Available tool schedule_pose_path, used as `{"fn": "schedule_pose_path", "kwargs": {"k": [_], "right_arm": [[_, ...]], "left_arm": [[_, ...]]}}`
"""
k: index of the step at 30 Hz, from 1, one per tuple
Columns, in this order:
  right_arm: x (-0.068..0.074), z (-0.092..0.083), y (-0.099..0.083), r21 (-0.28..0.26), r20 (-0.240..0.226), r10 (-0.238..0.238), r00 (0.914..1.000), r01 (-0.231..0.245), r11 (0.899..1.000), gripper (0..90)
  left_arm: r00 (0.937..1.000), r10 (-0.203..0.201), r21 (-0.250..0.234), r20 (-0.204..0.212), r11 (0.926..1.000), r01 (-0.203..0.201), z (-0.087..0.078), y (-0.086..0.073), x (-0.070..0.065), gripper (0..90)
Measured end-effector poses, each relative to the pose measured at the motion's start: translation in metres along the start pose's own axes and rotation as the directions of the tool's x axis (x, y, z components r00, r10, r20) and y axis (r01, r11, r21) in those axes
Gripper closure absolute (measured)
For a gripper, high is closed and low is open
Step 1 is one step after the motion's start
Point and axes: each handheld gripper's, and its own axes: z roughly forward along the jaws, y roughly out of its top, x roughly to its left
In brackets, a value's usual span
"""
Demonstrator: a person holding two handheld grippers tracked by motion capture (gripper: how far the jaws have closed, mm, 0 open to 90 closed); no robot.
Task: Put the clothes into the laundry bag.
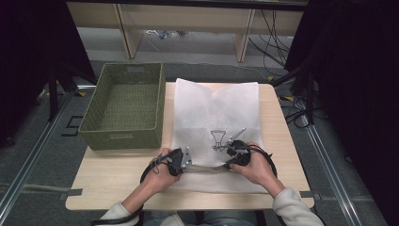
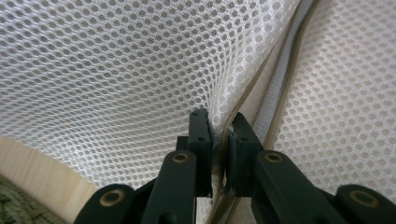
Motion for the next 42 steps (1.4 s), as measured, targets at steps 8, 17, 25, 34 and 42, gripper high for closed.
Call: {"fn": "schedule_pose_path", "kwargs": {"k": [8,17,25,34,42], "right_arm": [[-0.011,0.010,0.006,0.035,0.104,0.005,0.9946,-0.009,0.999,86.1],[0.000,-0.025,0.001,-0.059,0.059,0.056,0.9967,-0.053,0.997,65.2],[0.031,-0.053,0.016,-0.179,-0.034,0.070,0.9970,-0.075,0.981,64.9],[0.051,-0.027,0.042,-0.186,-0.106,0.081,0.9911,-0.100,0.977,73.1],[0.056,-0.013,0.056,-0.165,-0.138,0.088,0.9865,-0.111,0.980,72.1]], "left_arm": [[0.9982,-0.041,-0.059,0.044,0.9973,0.044,0.003,0.004,-0.006,72.7],[0.9844,-0.162,-0.196,0.068,0.9652,0.172,-0.033,-0.004,-0.006,40.6],[0.9596,-0.281,-0.247,-0.018,0.9312,0.268,-0.068,-0.040,0.003,42.8],[0.9417,-0.336,-0.249,-0.023,0.9143,0.320,-0.066,-0.064,0.001,43.3],[0.9350,-0.354,-0.221,0.014,0.9108,0.349,-0.057,-0.069,-0.001,34.8]]}}
